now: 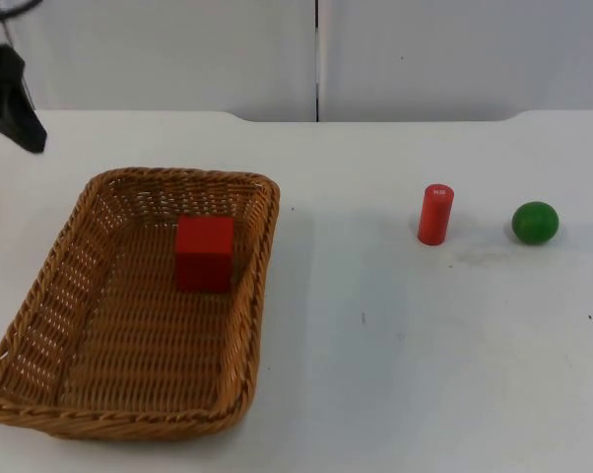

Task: Pick up the basket with the left hand and place the object to the left of the red cylinder into the basket with the right hand.

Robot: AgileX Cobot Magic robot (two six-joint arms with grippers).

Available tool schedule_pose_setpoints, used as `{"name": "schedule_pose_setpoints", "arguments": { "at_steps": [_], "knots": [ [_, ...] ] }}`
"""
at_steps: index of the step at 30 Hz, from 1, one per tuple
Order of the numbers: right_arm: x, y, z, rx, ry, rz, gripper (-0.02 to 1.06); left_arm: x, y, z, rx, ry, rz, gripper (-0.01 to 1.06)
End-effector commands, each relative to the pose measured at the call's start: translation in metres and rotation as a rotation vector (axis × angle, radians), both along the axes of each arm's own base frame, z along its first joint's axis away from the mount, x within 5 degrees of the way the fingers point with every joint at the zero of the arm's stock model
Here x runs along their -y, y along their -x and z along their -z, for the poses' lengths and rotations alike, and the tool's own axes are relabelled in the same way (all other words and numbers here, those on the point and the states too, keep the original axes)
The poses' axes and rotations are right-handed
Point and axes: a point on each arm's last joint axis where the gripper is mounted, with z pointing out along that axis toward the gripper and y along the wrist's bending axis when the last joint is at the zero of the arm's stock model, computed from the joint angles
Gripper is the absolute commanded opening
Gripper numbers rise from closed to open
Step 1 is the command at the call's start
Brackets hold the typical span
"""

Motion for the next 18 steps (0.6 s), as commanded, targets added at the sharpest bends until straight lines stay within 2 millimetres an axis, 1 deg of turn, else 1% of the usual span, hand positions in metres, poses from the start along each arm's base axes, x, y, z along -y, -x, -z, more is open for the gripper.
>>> {"name": "schedule_pose_setpoints", "arguments": {
  "at_steps": [1, 2, 6, 10, 13, 18],
  "knots": [
    [0.001, -0.001, -0.002, 0.016, -0.017, 0.007, 0.95, 0.001, 0.012, -0.022, 0.021, 0.003, 0.004, 0.83],
    [0.001, -0.001, -0.002, 0.016, -0.017, 0.007, 0.95, 0.001, 0.012, -0.022, 0.021, 0.003, 0.004, 0.83],
    [0.0, -0.001, -0.003, 0.032, -0.033, 0.008, 0.95, 0.003, 0.023, -0.037, 0.022, 0.0, 0.019, 0.83],
    [-0.001, -0.002, -0.005, 0.047, -0.049, 0.009, 0.95, 0.004, 0.028, -0.043, 0.018, 0.006, 0.026, 0.83],
    [-0.001, -0.003, -0.006, 0.053, -0.056, 0.009, 0.95, 0.004, 0.029, -0.043, 0.008, 0.009, 0.027, 0.83],
    [-0.001, -0.003, -0.006, 0.051, -0.06, 0.012, 0.95, 0.005, 0.037, -0.036, -0.005, 0.009, 0.021, 0.83]
  ]
}}
